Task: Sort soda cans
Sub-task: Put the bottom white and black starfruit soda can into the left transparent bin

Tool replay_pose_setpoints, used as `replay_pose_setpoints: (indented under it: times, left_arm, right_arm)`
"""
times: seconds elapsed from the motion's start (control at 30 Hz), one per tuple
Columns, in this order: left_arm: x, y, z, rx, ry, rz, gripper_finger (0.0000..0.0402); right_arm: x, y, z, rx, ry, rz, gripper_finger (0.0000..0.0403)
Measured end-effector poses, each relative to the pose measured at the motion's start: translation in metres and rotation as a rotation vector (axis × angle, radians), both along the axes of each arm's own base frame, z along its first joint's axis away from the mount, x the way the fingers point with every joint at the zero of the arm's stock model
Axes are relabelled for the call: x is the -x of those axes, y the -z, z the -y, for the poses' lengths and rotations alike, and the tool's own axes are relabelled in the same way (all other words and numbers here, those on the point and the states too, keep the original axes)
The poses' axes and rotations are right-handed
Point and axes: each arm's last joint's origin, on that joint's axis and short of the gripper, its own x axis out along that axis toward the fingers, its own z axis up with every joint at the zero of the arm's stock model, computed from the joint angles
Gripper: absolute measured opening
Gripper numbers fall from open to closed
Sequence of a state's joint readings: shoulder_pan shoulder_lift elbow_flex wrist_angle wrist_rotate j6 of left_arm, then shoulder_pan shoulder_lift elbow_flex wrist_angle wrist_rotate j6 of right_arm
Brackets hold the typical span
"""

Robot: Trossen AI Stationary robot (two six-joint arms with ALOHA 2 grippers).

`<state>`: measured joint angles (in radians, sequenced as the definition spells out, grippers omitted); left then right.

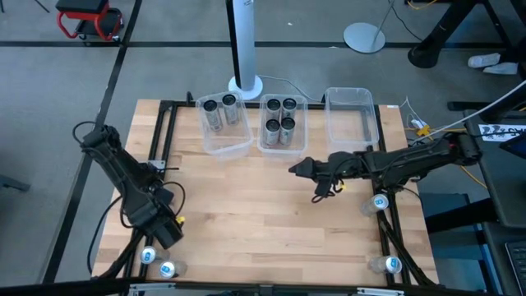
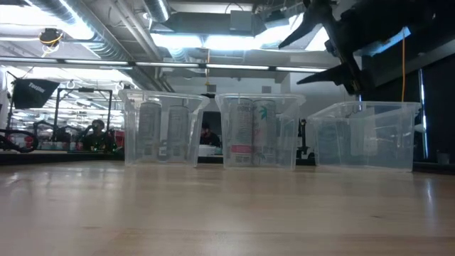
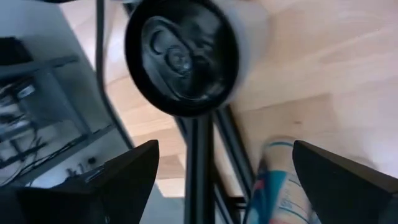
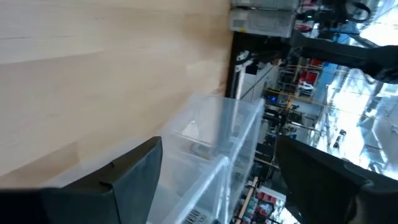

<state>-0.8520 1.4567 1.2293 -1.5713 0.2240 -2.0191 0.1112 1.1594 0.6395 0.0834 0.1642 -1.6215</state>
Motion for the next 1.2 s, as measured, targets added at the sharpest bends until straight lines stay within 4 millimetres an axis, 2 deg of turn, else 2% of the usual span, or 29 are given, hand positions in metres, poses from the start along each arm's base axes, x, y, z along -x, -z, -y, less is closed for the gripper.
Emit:
replay_pose_setpoints:
  times: [0.5, 0.9, 1.1, 1.2]
  left_arm:
    - [0.009, 0.032, -0.012, -0.135, -0.005, -0.067, 0.0354]
    - [0.005, 0.033, -0.017, -0.300, 0.016, 0.109, 0.0354]
    - [0.004, 0.034, -0.017, -0.295, 0.011, 0.121, 0.0354]
    - [0.003, 0.035, -0.015, -0.276, 0.016, 0.130, 0.0342]
  right_arm:
    - [-0.010, 0.014, -0.001, 0.003, 0.001, -0.042, 0.0312]
    - [-0.010, 0.014, -0.001, 0.002, 0.001, -0.043, 0.0312]
    - [-0.010, 0.014, -0.001, -0.010, 0.007, -0.046, 0.0312]
    - [-0.010, 0.014, -0.001, -0.010, 0.007, -0.046, 0.0312]
